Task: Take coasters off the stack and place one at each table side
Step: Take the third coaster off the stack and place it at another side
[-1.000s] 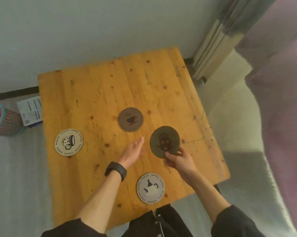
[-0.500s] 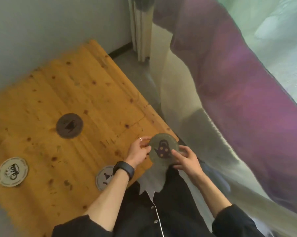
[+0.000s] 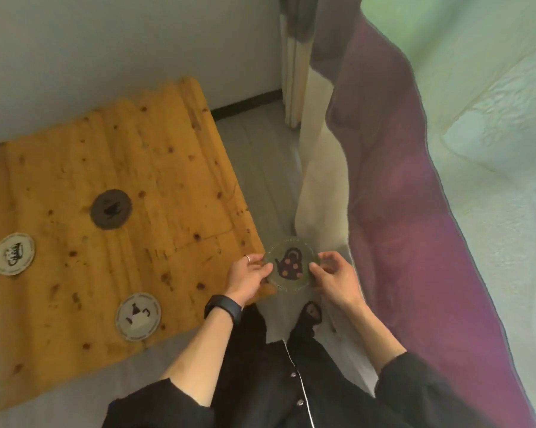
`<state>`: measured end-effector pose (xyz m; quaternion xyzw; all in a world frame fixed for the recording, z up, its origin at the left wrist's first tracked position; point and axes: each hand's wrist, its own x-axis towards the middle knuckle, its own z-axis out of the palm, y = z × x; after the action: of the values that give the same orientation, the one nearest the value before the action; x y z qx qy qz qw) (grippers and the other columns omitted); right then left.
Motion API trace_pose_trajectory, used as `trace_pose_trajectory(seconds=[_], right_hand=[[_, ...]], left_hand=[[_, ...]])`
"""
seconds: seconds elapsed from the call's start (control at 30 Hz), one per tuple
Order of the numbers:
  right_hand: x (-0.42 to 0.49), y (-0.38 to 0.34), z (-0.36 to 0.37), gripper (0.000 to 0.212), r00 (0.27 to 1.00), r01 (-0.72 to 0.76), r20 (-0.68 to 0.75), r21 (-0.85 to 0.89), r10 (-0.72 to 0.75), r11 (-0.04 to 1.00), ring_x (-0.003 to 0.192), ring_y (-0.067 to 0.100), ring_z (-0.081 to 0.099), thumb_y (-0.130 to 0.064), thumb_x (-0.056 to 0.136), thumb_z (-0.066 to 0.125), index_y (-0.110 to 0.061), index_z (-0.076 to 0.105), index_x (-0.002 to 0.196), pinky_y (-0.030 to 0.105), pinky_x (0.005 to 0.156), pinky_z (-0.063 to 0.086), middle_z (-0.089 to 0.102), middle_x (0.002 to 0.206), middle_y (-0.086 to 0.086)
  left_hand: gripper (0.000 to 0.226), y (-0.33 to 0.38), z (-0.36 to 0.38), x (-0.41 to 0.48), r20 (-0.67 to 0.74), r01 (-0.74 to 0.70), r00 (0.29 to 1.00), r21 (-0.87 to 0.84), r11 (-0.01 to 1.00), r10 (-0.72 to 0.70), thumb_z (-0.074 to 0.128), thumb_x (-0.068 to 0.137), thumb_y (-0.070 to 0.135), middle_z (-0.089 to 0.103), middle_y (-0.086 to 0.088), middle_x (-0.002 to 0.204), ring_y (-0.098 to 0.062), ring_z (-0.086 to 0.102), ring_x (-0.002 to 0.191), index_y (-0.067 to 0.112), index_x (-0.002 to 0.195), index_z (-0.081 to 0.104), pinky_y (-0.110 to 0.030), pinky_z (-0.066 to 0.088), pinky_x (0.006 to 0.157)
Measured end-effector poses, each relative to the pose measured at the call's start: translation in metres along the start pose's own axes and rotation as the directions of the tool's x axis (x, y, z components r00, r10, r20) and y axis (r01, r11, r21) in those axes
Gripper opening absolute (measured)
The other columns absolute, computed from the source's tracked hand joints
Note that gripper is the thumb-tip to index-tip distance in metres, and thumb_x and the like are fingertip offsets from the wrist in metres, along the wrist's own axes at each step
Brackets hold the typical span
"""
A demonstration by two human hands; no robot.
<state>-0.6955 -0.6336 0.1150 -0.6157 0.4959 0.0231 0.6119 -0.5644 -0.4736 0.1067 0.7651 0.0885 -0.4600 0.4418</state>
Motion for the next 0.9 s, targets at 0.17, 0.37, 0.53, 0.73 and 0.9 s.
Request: trace_pose_trajectory(seconds=[0.17, 0.37, 0.53, 0.73, 0.9], right_hand=[[0.039, -0.039, 0.002, 0.020, 0.992, 0.075, 0.111, -0.130, -0.061, 0.989, 0.088, 0.020, 0.073, -0.023, 0.091, 0.070, -0.024, 0.060, 0.109, 0.036, 0.065, 0.063, 0.071, 0.101, 0.004], [0.086, -0.088, 0.038, 0.024, 0.960, 0.177, 0.259, -0.271, -0.105, 0.946, 0.084, 0.018, 0.074, -0.026, 0.091, 0.070, -0.019, 0.060, 0.112, 0.039, 0.073, 0.062, 0.074, 0.101, 0.003], [0.125, -0.133, 0.085, 0.018, 0.909, 0.306, 0.392, -0.403, -0.140, 0.863, 0.086, 0.013, 0.071, -0.026, 0.091, 0.070, -0.026, 0.060, 0.105, 0.035, 0.077, 0.061, 0.073, 0.095, -0.004], [0.170, -0.184, 0.145, 0.019, 0.819, 0.486, 0.556, -0.539, -0.143, 0.688, 0.084, 0.005, 0.067, -0.031, 0.092, 0.068, -0.029, 0.063, 0.110, 0.019, 0.072, 0.052, 0.072, 0.093, -0.010], [0.222, -0.219, 0.203, 0.020, 0.701, 0.649, 0.711, -0.601, -0.060, 0.466, 0.080, 0.004, 0.066, -0.036, 0.092, 0.065, -0.032, 0.063, 0.111, 0.019, 0.067, 0.049, 0.071, 0.089, -0.012]], left_hand=[[0.041, 0.017, -0.005, 0.018, -0.089, 0.014, 0.996, -0.142, 0.990, -0.027, 0.072, 0.087, 0.022, 0.072, -0.005, 0.113, -0.020, 0.069, 0.101, 0.014, 0.126, 0.060, -0.024, 0.054, 0.075], [0.043, 0.034, -0.033, 0.046, -0.227, -0.014, 0.972, -0.326, 0.945, -0.064, 0.074, 0.087, 0.019, 0.071, -0.012, 0.114, -0.024, 0.068, 0.104, 0.005, 0.125, 0.060, -0.038, 0.053, 0.094], [0.034, 0.052, -0.059, 0.053, -0.330, -0.011, 0.927, -0.504, 0.864, -0.180, 0.070, 0.088, 0.009, 0.070, -0.018, 0.112, -0.029, 0.068, 0.102, -0.001, 0.120, 0.061, -0.039, 0.056, 0.088], [0.032, 0.060, -0.086, 0.066, -0.382, 0.026, 0.882, -0.548, 0.836, -0.277, 0.066, 0.092, 0.026, 0.070, -0.003, 0.101, -0.020, 0.072, 0.086, 0.008, 0.119, 0.063, -0.025, 0.053, 0.069], [0.032, 0.064, -0.100, 0.101, -0.422, 0.083, 0.819, -0.583, 0.808, -0.388, 0.064, 0.092, 0.036, 0.070, -0.004, 0.113, -0.018, 0.061, 0.094, 0.015, 0.115, 0.068, -0.029, 0.046, 0.080]])
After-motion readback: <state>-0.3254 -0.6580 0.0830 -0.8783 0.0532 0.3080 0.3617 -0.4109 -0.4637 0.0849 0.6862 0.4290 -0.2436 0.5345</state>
